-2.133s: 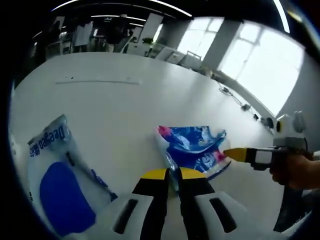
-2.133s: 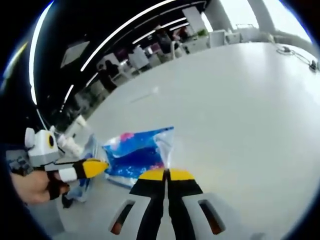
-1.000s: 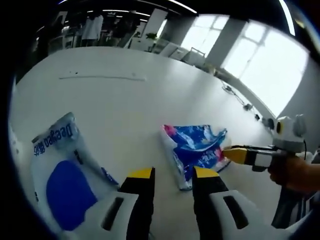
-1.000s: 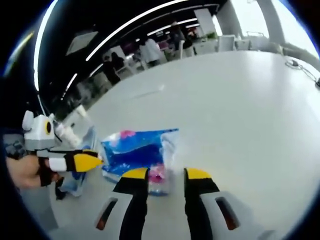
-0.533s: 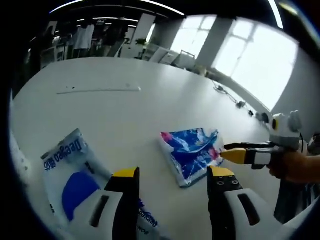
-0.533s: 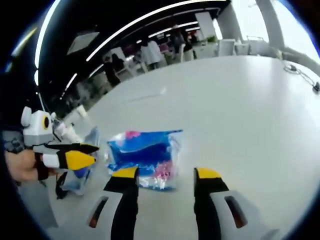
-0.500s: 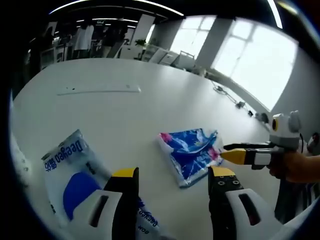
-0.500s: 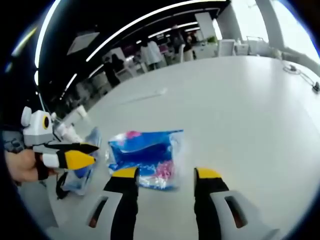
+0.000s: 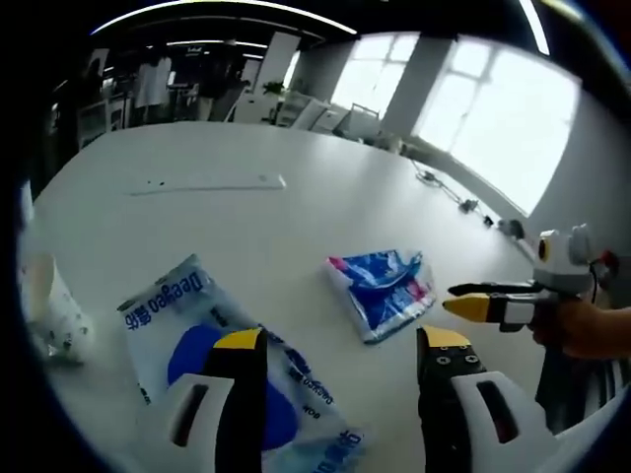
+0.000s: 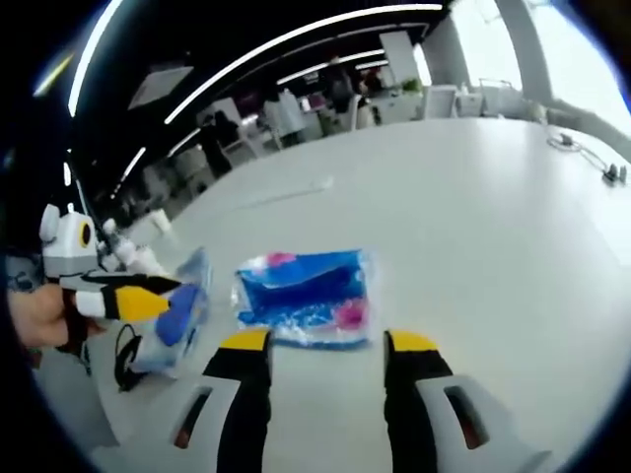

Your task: Arrange the tabletop items into an orderly group along one side of the table until the central work area is clear of visible clutter.

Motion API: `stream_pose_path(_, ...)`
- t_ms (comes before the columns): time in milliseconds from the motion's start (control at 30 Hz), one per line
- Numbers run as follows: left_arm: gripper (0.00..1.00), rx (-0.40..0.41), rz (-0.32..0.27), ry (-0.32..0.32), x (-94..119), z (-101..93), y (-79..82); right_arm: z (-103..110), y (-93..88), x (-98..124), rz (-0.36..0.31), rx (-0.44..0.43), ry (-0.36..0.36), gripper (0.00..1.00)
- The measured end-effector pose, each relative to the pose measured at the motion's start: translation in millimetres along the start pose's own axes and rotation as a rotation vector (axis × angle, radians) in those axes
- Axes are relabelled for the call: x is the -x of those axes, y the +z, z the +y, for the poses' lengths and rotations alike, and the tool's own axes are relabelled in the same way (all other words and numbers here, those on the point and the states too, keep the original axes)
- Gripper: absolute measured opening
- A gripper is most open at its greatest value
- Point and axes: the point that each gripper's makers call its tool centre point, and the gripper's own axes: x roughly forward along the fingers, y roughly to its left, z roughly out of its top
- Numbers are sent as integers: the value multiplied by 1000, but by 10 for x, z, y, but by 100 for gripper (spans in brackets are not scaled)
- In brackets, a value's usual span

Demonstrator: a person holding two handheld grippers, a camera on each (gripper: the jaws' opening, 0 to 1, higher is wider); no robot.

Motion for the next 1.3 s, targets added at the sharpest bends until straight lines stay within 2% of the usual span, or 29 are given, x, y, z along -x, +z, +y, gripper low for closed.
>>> stream_pose_path(333, 58, -9, -5, 13, 283, 164, -34, 172, -76, 124, -14, -2, -19, 41)
stream_pose_path(500, 57, 10, -12, 8, 332, 203, -31, 197, -65, 157, -17, -3, -29, 41)
stream_pose_path(733, 56, -33, 9, 4, 381, 272, -16, 266, -104, 220, -24, -22, -32, 41)
stream_pose_path(833, 56, -49, 16, 9, 408, 357, 17, 315, -157, 245, -23, -30, -34, 41)
stream_pose_path(900, 56, -58, 28, 6, 424, 419, 35, 351, -199, 259, -26, -68, -34, 41)
stream_pose_path(933, 55, -72, 56, -1, 439, 460, 19, 373, -218, 276, -29, -83, -40, 41)
stream_pose_path(1133, 54, -79, 58, 12, 522, 661, 123, 497, -342, 278, -22, -96, -50, 41)
stream_pose_path(1233, 54, -131, 85, 32, 556, 774, 164, 550, -376, 276, -14, -100, -47, 41)
stream_pose_path(1300, 54, -138, 88, 32, 558, 816, 202, 618, -392, 279, -14, -110, -36, 41)
